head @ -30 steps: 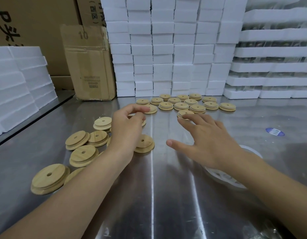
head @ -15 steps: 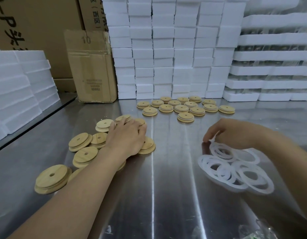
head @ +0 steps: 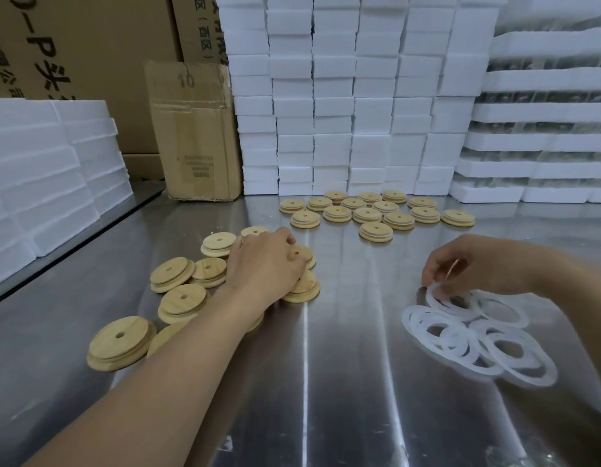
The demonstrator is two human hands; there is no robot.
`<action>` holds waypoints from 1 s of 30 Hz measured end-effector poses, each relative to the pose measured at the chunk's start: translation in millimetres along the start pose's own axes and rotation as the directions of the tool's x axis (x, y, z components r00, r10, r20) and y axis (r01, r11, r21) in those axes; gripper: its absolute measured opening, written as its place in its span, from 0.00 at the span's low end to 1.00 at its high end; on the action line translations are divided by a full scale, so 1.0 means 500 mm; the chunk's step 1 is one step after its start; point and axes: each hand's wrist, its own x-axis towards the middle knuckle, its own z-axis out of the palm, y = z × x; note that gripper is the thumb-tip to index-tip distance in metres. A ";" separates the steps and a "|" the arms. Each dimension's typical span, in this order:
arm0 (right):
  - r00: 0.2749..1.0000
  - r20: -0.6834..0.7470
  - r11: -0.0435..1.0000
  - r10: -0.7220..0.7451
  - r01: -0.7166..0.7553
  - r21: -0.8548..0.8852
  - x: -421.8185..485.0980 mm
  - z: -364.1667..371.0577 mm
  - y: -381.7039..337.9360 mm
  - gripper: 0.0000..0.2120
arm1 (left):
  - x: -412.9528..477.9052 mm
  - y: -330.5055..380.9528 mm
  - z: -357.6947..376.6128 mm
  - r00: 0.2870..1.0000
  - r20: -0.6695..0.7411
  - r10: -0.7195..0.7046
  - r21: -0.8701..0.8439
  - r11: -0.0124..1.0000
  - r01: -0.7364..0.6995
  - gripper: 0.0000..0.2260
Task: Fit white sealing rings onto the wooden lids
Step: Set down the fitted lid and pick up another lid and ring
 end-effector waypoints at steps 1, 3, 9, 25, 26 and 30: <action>1.000 -0.001 1.000 -0.009 0.009 0.002 0.001 0.001 -0.001 0.05 | 0.001 -0.001 -0.001 1.000 -0.002 0.002 -0.012 1.000 -0.002 0.17; 0.999 -0.006 0.999 -0.040 0.041 0.015 0.004 0.005 -0.001 0.04 | 0.000 0.000 -0.001 0.999 -0.040 0.018 -0.028 0.999 -0.019 0.19; 0.988 -0.051 0.982 -0.146 0.151 0.114 0.008 0.010 -0.007 0.08 | 0.004 0.014 0.004 0.994 -0.097 0.054 -0.275 0.958 -0.079 0.22; 0.828 -0.445 0.801 -0.341 0.504 0.323 0.032 0.086 -0.107 0.03 | -0.023 0.082 0.010 0.990 0.050 0.129 -0.750 0.659 -0.048 0.13; 0.821 -0.461 0.808 -0.335 0.503 0.308 0.036 0.094 -0.109 0.04 | -0.024 0.082 0.009 0.989 0.047 0.139 -0.756 0.652 -0.056 0.11; 0.780 -0.544 0.852 -0.310 0.482 0.206 0.046 0.116 -0.112 0.06 | -0.029 0.090 0.006 0.985 0.037 0.166 -0.740 0.667 -0.085 0.09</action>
